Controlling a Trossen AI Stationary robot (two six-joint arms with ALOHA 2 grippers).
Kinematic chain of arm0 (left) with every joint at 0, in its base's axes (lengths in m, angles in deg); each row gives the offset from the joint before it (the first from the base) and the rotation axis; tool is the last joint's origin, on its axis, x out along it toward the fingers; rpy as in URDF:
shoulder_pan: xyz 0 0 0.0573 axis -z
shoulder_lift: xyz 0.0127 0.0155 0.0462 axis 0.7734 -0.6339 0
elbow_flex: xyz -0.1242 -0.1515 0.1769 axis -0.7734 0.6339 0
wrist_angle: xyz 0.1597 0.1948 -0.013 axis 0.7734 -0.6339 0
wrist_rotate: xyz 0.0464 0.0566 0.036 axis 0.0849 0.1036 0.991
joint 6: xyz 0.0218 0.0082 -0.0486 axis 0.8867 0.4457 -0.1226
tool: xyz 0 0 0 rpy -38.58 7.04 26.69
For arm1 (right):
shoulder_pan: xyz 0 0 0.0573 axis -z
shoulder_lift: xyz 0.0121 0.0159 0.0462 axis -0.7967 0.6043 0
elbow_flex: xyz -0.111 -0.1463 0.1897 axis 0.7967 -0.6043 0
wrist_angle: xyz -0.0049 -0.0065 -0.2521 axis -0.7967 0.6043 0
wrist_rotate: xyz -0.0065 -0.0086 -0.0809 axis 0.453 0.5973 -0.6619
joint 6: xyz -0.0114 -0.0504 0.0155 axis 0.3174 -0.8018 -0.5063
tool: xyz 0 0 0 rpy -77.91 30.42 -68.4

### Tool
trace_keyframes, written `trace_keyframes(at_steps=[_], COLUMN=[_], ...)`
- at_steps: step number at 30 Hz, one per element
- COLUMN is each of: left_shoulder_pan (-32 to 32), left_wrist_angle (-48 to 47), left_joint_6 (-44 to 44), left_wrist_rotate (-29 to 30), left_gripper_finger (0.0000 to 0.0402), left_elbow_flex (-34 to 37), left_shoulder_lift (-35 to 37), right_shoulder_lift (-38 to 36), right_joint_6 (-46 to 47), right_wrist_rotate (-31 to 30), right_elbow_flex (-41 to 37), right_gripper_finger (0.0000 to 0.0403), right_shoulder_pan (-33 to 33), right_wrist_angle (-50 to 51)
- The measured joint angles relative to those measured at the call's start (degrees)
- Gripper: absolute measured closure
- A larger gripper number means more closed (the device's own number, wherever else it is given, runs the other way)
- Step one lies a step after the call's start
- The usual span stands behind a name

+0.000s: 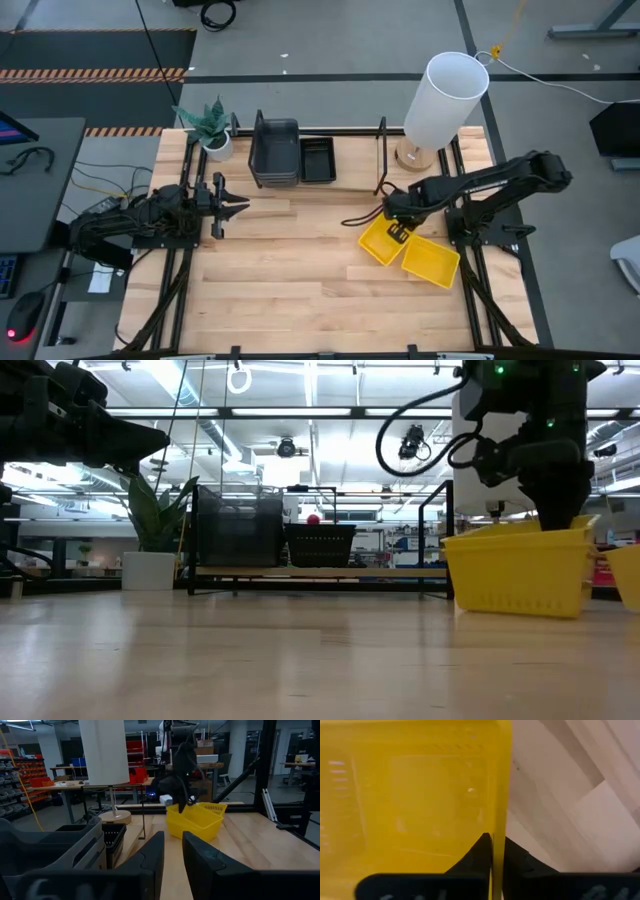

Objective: Stack baskets on shelf by color
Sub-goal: Stack the bottom yellow basket on the top yellow basket, then stack the right yellow basket on the left yellow baskets

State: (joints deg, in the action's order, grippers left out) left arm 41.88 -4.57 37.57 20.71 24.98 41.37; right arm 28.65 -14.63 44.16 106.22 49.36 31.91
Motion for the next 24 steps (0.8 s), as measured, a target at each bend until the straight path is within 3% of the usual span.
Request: trace_keyframes(at_steps=[14,24], left_shoulder_pan=[0.0,0.0], left_wrist_angle=[0.01,0.01], left_joint_6=[0.02,0.0], left_wrist_rotate=[0.01,0.01], left_gripper_finger=[0.0327,0.0322], left_elbow_flex=[0.0,0.0], left_shoulder_lift=[-0.01,-0.02], right_shoulder_lift=[-1.91,-1.99], right_joint_6=[-1.31,-0.15], right_wrist_rotate=[0.46,8.44], right_elbow_flex=[4.65,4.57], right_gripper_finger=[0.0272,0.0265], right_shoulder_pan=[-0.27,-7.58], right_wrist_angle=[5.55,8.48])
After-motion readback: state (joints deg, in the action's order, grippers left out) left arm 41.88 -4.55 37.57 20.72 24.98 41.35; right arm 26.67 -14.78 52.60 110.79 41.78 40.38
